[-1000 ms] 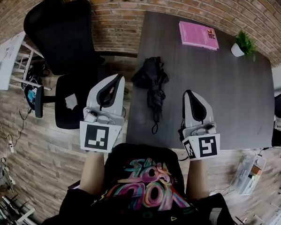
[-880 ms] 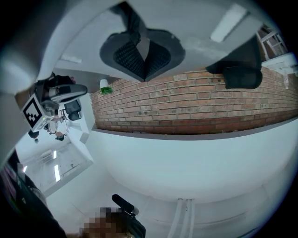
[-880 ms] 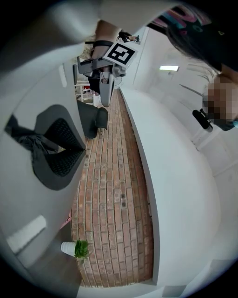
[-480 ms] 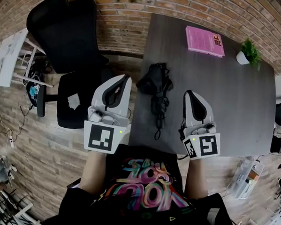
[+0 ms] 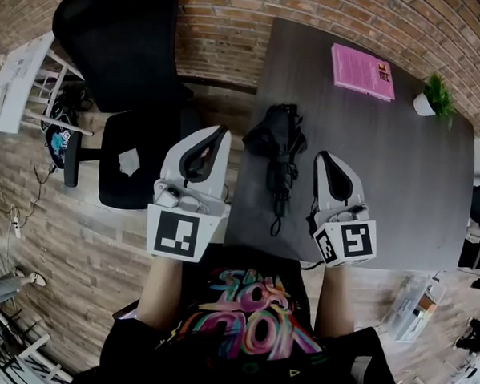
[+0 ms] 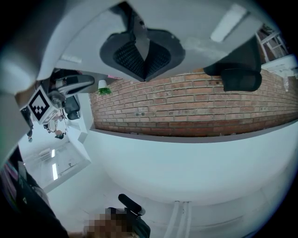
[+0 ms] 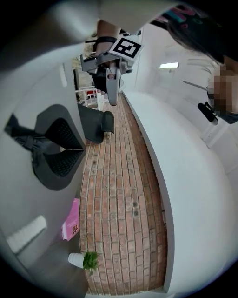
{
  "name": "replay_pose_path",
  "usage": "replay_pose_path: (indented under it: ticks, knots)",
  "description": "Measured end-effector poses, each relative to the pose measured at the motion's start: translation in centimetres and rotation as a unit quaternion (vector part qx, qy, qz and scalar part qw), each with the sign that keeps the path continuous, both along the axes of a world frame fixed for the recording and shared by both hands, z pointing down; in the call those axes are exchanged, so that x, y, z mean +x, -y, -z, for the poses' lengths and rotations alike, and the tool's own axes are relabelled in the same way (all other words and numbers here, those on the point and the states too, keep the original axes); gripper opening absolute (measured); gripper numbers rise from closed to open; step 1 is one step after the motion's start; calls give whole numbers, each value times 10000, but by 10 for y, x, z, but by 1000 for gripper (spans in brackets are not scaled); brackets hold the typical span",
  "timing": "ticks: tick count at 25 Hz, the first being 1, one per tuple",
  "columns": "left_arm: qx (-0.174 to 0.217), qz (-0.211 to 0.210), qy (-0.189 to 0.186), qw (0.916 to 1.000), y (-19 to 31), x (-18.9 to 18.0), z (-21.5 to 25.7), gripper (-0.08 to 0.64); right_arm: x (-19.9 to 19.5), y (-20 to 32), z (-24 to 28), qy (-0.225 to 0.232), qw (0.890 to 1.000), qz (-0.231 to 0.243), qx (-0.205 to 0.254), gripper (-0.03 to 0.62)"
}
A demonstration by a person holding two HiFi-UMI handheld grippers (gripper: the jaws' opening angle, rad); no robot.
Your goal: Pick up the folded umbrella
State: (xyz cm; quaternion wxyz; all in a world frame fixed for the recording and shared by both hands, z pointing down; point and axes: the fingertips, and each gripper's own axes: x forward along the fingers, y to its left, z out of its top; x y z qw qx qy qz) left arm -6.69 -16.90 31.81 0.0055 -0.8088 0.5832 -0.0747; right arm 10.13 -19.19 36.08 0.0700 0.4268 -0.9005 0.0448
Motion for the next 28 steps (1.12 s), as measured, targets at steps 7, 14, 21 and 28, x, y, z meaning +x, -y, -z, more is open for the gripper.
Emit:
replay_pose_path:
  ticks: [7,14,21,28]
  knots:
    - [-18,73,-37,10000,-7,-6,-4,2,-13,1,-30,-365,9988,198,-278,81]
    - [-98,195,-49,9998,-14,-12,-10,2,-22,2,-67,-619,9945,424,-733,178]
    - [-136,282,-20,9995,-21,-18,-14,2,-36,6,-109,-816,9866,633,-1264,268]
    - [-185,471,33,9987,-29,-30,-14,2,-44,17,-151,-1146,9767,653,-1691,337]
